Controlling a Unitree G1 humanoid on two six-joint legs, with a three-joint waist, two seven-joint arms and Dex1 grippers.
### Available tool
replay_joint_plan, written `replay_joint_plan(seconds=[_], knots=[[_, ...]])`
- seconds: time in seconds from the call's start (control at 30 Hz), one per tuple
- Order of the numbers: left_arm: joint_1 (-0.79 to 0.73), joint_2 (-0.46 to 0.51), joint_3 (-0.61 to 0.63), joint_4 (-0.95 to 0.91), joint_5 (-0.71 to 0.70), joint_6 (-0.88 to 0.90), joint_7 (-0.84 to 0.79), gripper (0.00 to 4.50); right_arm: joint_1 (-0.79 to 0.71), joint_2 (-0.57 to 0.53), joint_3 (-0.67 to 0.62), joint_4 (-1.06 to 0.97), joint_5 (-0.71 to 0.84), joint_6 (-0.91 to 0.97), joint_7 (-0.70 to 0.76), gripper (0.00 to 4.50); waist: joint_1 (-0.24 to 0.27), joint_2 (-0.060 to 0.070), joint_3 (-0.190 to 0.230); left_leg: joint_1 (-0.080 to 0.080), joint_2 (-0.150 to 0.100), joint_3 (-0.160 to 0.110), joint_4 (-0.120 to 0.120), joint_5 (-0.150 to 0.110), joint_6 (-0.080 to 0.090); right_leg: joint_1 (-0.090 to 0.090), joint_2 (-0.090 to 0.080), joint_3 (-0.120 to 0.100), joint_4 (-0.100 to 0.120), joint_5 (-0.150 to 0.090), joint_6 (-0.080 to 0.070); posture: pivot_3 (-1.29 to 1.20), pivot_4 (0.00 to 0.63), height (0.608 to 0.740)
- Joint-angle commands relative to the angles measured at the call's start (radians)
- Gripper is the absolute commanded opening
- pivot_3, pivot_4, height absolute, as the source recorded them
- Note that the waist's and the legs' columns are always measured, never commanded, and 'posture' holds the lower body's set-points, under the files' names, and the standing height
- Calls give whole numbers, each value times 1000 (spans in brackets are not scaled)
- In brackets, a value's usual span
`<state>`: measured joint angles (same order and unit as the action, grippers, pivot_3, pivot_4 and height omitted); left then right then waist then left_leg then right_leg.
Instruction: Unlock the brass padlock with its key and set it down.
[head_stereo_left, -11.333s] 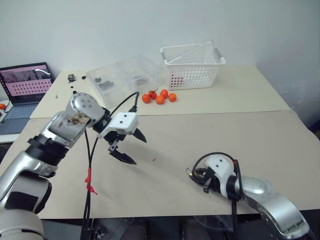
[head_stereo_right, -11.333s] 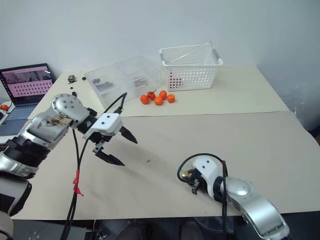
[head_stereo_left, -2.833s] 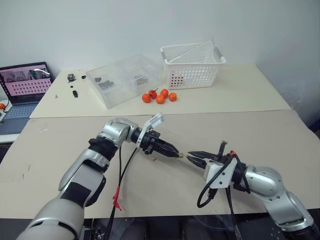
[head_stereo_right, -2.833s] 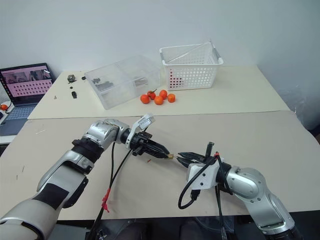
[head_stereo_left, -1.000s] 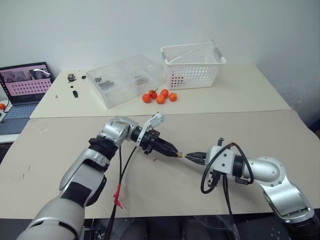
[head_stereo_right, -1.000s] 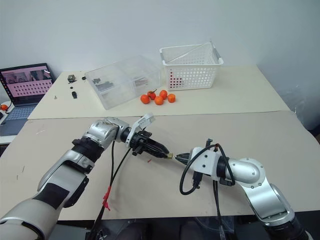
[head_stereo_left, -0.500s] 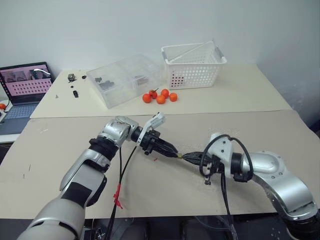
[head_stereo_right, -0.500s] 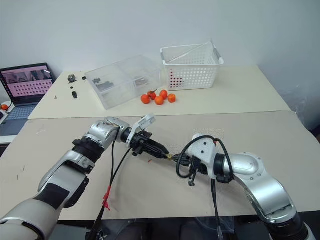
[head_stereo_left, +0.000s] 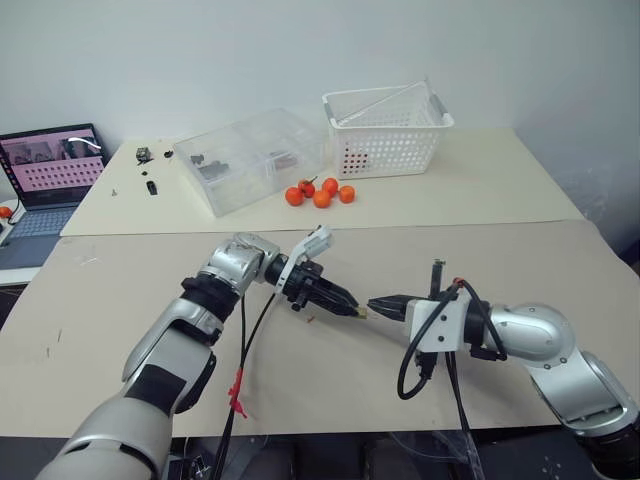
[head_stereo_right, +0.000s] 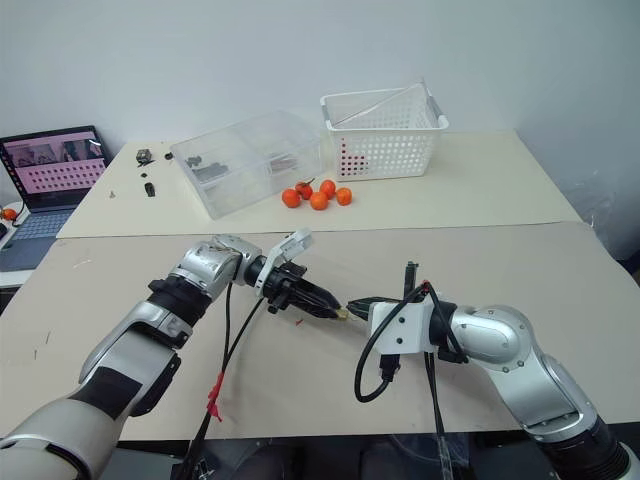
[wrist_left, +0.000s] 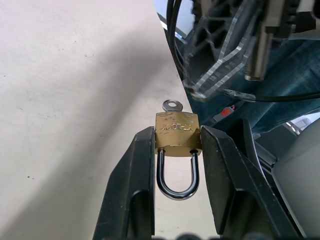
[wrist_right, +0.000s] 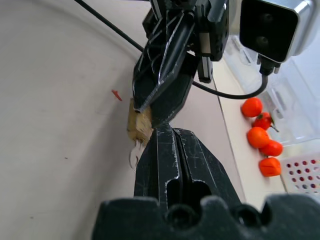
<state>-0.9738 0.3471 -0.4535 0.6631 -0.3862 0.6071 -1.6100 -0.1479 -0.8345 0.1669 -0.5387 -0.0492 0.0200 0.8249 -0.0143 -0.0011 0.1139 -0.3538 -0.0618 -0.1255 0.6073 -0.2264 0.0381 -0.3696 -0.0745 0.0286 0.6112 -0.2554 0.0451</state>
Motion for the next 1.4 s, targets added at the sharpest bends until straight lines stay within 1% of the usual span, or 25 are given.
replay_joint_plan(seconds=[0.03, 0.1, 0.2, 0.23, 0.27, 0.3, 0.33, 0.43, 0.6, 0.83, 1.37, 1.4], knots=[[-11, 5, 17, -13, -7, -11, -4, 833, 10, -7, -47, -12, 11, -61, 3, 89, 0, 0, 0, 0, 0, 0, 0, 0, 0, 0, 0, 0, 0, 0, 0, 0, 150, 740], [-11, 6, 16, -12, -8, -12, -4, 833, 23, -8, -53, -12, 16, -72, 8, 89, -2, 0, 0, 0, 0, 0, 0, 0, 0, 0, 0, 0, 0, 0, 0, 0, 150, 740], [-12, 6, 17, -7, -7, -14, -4, 833, 46, -8, -62, -16, 31, -83, 19, 800, 0, 0, 0, 0, 0, 0, 0, 0, 0, 0, 0, 0, 0, 0, 0, 0, 150, 740], [-13, 6, 17, -5, -6, -15, -4, 833, 51, -7, -65, -17, 34, -87, 21, 1297, 0, 0, 0, 0, 0, 0, 0, 0, 0, 0, 1, 0, 0, 0, 0, 0, 150, 740], [-12, 6, 17, -6, -7, -14, -4, 833, 60, -7, -70, -24, 42, -87, 24, 1484, -1, 0, 0, 0, 0, 0, 0, 0, 0, 0, 1, 0, 0, 0, 0, 0, 150, 740], [-11, 7, 17, -6, -7, -13, -4, 833, 67, -6, -74, -30, 48, -86, 26, 1909, -1, 0, 0, 0, 0, 0, 0, 0, 0, 0, 1, 0, 0, 0, 0, 0, 150, 740], [-11, 7, 17, -6, -8, -13, -4, 833, 70, -6, -77, -33, 53, -84, 27, 2178, -1, 0, 0, 0, 0, 0, 0, 0, 0, 0, 0, 1, 0, 0, 0, 0, 150, 740], [-10, 7, 15, -6, -8, -14, -4, 833, 76, -6, -80, -37, 55, -81, 29, 3227, -1, 0, 0, 0, 0, 0, 0, 0, 0, 0, 0, 1, 0, 0, 0, 0, 150, 740], [-16, -4, 21, 1, -5, -11, -4, 833, 75, 10, -55, -9, 2, -114, 3, 3227, -1, 0, 0, 0, 0, 0, 0, 0, 0, 0, 0, 1, 0, 0, 0, 0, 150, 740], [-20, -18, 33, -5, -2, 2, -4, 833, 39, 69, -14, 32, -63, -138, -31, 3227, -1, 0, 0, 0, 0, 1, 0, 0, 0, 0, 1, 1, 0, 0, 0, 0, 150, 740], [-43, -35, 46, 17, 4, -1, -4, 833, 46, 105, -7, 48, -94, -140, -45, 3227, -1, 0, 0, 1, 0, 0, 0, 0, 0, 0, 1, 1, 0, 0, 0, 0, 150, 740], [-43, -35, 46, 16, 5, -1, -4, 833, 47, 105, -8, 47, -94, -139, -44, 2820, -1, 0, 0, 1, 0, 0, 0, 0, 0, 0, 0, 1, 0, 0, 0, 0, 150, 740]])
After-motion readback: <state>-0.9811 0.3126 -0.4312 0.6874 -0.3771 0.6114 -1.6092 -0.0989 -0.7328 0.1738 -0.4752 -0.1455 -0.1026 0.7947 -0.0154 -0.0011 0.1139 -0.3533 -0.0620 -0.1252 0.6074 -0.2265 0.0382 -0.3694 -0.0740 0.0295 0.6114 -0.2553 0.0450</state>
